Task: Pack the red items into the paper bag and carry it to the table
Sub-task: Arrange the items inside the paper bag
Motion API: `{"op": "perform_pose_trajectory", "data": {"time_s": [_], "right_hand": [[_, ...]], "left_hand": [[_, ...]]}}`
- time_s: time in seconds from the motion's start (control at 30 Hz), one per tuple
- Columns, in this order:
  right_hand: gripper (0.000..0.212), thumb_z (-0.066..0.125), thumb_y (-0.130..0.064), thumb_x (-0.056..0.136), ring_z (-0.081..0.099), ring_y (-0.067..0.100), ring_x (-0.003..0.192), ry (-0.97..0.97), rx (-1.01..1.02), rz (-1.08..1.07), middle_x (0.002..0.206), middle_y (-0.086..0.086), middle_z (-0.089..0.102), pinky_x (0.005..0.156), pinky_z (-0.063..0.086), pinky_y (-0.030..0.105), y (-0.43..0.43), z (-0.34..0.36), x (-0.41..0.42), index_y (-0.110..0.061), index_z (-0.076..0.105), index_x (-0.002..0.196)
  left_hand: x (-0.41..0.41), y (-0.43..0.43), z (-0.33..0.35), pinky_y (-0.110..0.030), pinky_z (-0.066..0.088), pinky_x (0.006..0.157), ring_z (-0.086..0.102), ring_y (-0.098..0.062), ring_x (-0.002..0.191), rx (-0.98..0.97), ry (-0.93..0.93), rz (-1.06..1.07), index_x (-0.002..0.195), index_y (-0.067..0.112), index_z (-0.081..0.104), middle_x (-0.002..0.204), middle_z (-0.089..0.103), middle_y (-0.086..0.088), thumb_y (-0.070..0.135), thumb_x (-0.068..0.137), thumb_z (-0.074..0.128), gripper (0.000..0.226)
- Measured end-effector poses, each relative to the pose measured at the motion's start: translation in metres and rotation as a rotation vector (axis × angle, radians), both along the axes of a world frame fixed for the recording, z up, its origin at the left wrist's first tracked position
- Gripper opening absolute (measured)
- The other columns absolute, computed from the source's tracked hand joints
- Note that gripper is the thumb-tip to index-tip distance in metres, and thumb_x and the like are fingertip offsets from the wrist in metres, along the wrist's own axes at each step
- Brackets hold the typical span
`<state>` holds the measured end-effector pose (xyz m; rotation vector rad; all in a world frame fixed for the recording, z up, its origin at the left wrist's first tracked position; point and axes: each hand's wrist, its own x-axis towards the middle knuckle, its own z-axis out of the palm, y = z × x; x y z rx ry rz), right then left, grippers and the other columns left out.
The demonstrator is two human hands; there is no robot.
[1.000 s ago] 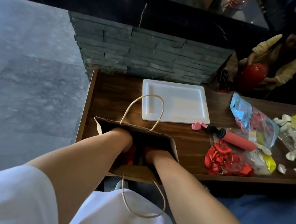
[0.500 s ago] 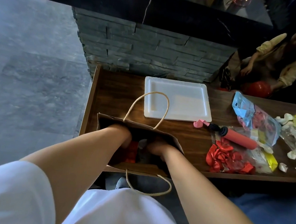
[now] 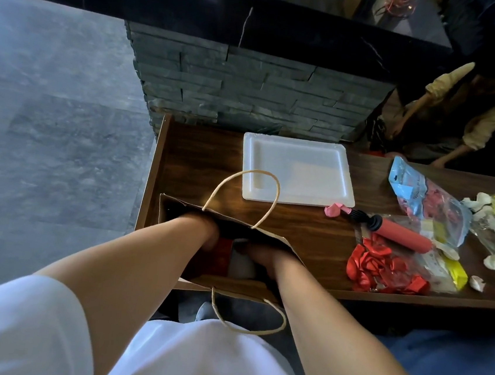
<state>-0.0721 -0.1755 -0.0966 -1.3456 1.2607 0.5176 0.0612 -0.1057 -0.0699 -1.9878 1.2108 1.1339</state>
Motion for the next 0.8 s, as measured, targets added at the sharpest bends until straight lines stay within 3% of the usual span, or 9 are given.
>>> {"op": "perform_pose_trajectory", "data": {"time_s": [0.1,0.17,0.27,0.4,0.5,0.57,0.67,0.73,0.8], "right_hand": [[0.054,0.052,-0.056,0.085,0.053,0.029,0.124,0.054,-0.121,0.058,0.135,0.008,0.059,0.109,0.039,0.046,-0.003,-0.005,0.002,-0.024,0.060,0.127],[0.061,0.056,-0.068,0.069,0.060,0.030,0.114,0.077,-0.154,-0.023,0.122,0.008,0.066,0.104,0.045,0.046,-0.008,-0.005,0.001,-0.023,0.068,0.109],[0.047,0.065,-0.060,0.070,0.065,0.031,0.105,0.026,-0.106,-0.119,0.114,0.012,0.070,0.099,0.050,0.047,-0.013,-0.006,0.000,-0.020,0.071,0.093],[0.057,0.057,-0.058,0.081,0.060,0.030,0.114,0.034,-0.172,-0.023,0.124,0.010,0.065,0.103,0.047,0.041,-0.019,0.003,0.004,-0.019,0.064,0.121],[0.050,0.042,-0.039,0.100,0.044,0.027,0.134,0.114,-0.283,0.275,0.147,0.010,0.047,0.105,0.034,0.030,-0.018,0.010,0.012,-0.016,0.043,0.143],[0.048,0.037,-0.027,0.102,0.036,0.029,0.140,0.166,-0.313,0.482,0.153,0.013,0.038,0.111,0.028,0.033,-0.011,0.020,0.017,-0.011,0.035,0.147],[0.045,0.041,-0.028,0.099,0.049,0.032,0.128,0.217,-0.374,0.632,0.143,0.016,0.050,0.104,0.038,0.037,-0.005,0.053,0.014,-0.010,0.048,0.139],[0.044,0.045,-0.034,0.095,0.059,0.031,0.117,0.169,-0.469,0.625,0.132,0.014,0.060,0.096,0.047,0.038,-0.011,0.084,-0.004,-0.012,0.056,0.133],[0.041,0.052,-0.039,0.090,0.069,0.023,0.100,-0.104,-0.457,0.467,0.115,0.004,0.071,0.086,0.055,0.036,-0.018,0.119,-0.040,-0.023,0.062,0.126]], "left_hand": [[0.001,0.001,0.002,-0.035,0.039,0.102,0.050,-0.027,0.125,0.000,0.006,0.033,0.133,0.015,0.053,0.140,0.052,-0.010,0.030,0.092,0.053,0.043],[0.002,0.003,0.002,-0.034,0.041,0.100,0.052,-0.026,0.123,-0.003,0.016,0.057,0.131,0.016,0.055,0.138,0.054,-0.009,0.031,0.092,0.053,0.042],[0.002,0.005,0.001,-0.034,0.042,0.097,0.054,-0.026,0.120,-0.024,0.023,0.088,0.131,0.017,0.054,0.136,0.055,-0.008,0.032,0.091,0.054,0.043],[0.004,0.002,-0.001,-0.037,0.042,0.099,0.051,-0.028,0.122,0.001,0.052,0.109,0.134,0.019,0.051,0.137,0.053,-0.008,0.034,0.090,0.055,0.047],[0.009,-0.001,0.001,-0.039,0.040,0.106,0.049,-0.028,0.124,0.073,0.078,0.118,0.136,0.019,0.048,0.138,0.051,-0.009,0.035,0.090,0.054,0.049],[0.009,-0.003,0.003,-0.040,0.040,0.106,0.050,-0.028,0.123,0.109,0.089,0.092,0.134,0.019,0.050,0.137,0.053,-0.008,0.034,0.091,0.053,0.046],[0.000,-0.007,0.015,-0.037,0.041,0.105,0.053,-0.026,0.121,0.172,0.148,0.040,0.131,0.015,0.053,0.135,0.056,-0.008,0.029,0.095,0.049,0.040],[-0.005,-0.008,0.032,-0.037,0.043,0.103,0.055,-0.027,0.119,0.011,0.167,-0.015,0.131,0.012,0.054,0.134,0.057,-0.010,0.023,0.096,0.046,0.037],[0.003,0.005,0.054,-0.035,0.043,0.102,0.055,-0.024,0.120,-0.308,0.168,0.038,0.135,0.023,0.051,0.136,0.056,-0.005,0.025,0.095,0.045,0.040]]}}
